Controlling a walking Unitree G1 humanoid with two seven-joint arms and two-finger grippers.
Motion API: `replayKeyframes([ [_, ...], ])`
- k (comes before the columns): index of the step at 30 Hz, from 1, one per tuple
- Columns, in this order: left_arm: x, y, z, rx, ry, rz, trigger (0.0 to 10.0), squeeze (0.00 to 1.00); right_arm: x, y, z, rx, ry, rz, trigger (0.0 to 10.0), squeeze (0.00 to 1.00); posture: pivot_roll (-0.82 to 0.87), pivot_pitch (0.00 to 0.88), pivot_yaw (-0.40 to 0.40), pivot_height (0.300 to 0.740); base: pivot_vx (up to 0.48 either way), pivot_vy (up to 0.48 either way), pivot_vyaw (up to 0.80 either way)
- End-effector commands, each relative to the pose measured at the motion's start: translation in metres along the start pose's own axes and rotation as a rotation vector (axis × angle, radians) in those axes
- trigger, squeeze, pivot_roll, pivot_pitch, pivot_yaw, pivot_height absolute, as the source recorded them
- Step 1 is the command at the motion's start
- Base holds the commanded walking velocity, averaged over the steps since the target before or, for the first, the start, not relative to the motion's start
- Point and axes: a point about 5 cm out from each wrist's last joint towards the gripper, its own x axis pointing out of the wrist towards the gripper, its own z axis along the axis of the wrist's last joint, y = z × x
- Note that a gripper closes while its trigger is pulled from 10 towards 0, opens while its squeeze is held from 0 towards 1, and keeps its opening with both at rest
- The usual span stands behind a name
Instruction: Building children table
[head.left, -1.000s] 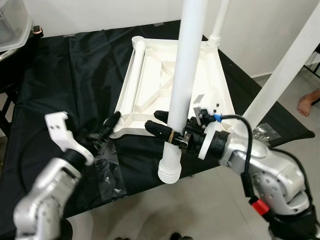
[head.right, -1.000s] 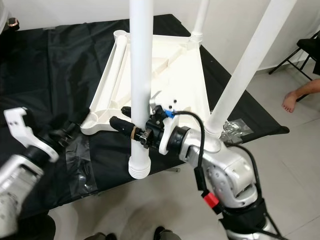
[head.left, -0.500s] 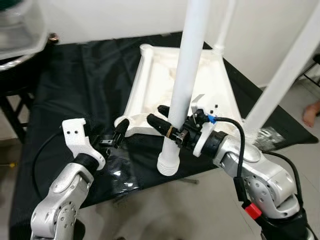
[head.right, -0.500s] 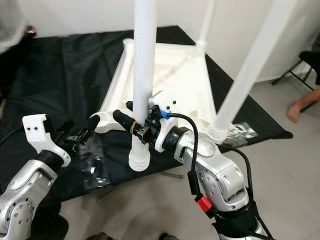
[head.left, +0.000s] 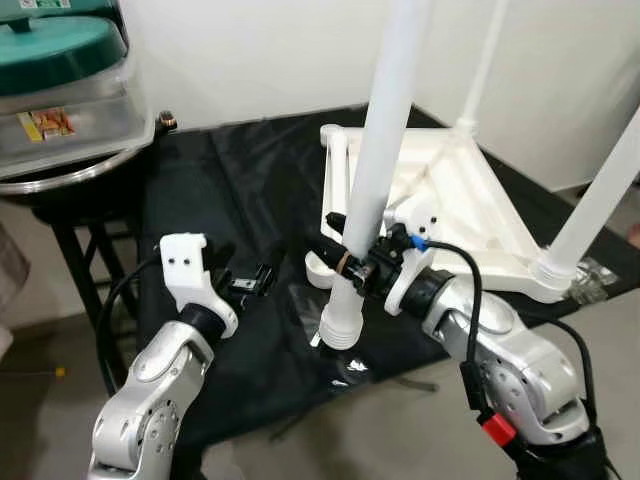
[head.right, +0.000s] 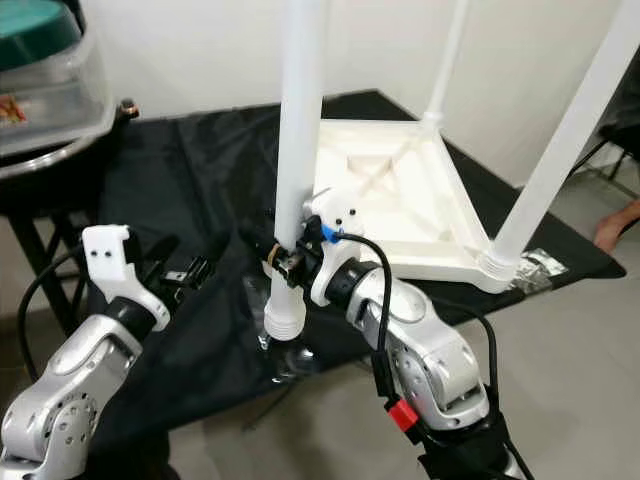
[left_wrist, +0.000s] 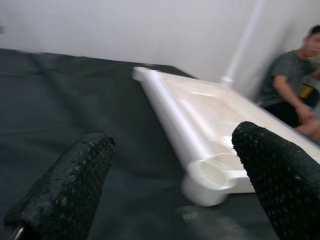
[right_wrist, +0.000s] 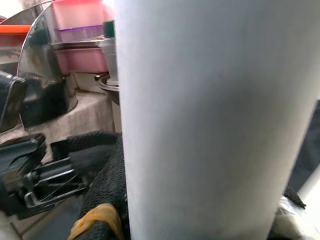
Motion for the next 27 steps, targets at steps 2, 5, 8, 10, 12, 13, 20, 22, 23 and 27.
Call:
replayKeyframes([
  [2, -0.002, 0.005, -0.005, 0.023, 0.023, 0.028, 10.0, 0.00, 0.003, 0.005, 0.001, -0.006, -0.012, 0.015, 10.0, 0.00, -0.02, 0.090, -0.020, 0.740, 0.000, 0.180, 0.00],
  [5, -0.002, 0.003, -0.010, 0.038, 0.037, 0.021, 10.0, 0.00, 0.004, 0.002, 0.000, -0.003, -0.012, -0.018, 10.0, 0.00, -0.02, 0.097, -0.022, 0.740, 0.000, 0.000, 0.00],
  [8, -0.002, 0.002, -0.013, 0.037, 0.043, 0.013, 10.0, 0.00, 0.005, -0.004, -0.004, -0.001, 0.002, -0.059, 10.0, 0.00, -0.02, 0.098, -0.023, 0.740, 0.000, 0.000, -0.27],
  [10, -0.003, 0.002, -0.013, 0.031, 0.039, 0.004, 10.0, 0.00, 0.005, -0.008, -0.006, -0.008, 0.015, -0.086, 10.0, 0.00, -0.02, 0.102, -0.026, 0.740, 0.000, 0.000, -0.80],
  [12, -0.004, 0.002, -0.013, 0.032, 0.032, 0.001, 10.0, 0.00, 0.006, -0.013, -0.007, -0.015, 0.023, -0.115, 10.0, 0.00, -0.02, 0.103, -0.026, 0.740, 0.000, 0.000, -0.80],
  [13, -0.004, 0.002, -0.013, 0.032, 0.032, 0.001, 10.0, 0.00, 0.006, -0.013, -0.007, -0.015, 0.023, -0.115, 10.0, 0.00, -0.02, 0.103, -0.026, 0.740, 0.000, 0.000, -0.80],
  [20, -0.001, 0.002, -0.009, 0.037, 0.000, 0.006, 10.0, 0.00, 0.011, -0.018, 0.001, -0.024, -0.012, -0.144, 10.0, 0.00, -0.02, 0.105, -0.029, 0.740, 0.302, 0.000, -0.46],
  [22, -0.001, 0.001, -0.008, 0.040, -0.004, 0.005, 10.0, 0.00, 0.012, -0.019, 0.002, -0.020, -0.013, -0.145, 10.0, 0.00, -0.02, 0.104, -0.031, 0.740, 0.435, 0.000, -0.80],
  [23, 0.001, -0.002, -0.008, 0.031, -0.013, -0.007, 10.0, 0.00, 0.013, -0.020, 0.002, -0.010, -0.015, -0.154, 10.0, 0.00, -0.02, 0.107, -0.031, 0.740, 0.442, 0.000, 0.00],
  [27, 0.003, -0.006, -0.008, 0.025, -0.020, -0.022, 10.0, 0.00, 0.014, -0.021, 0.004, -0.028, -0.028, -0.163, 10.0, 0.00, -0.02, 0.111, -0.030, 0.740, 0.439, 0.000, -0.20],
])
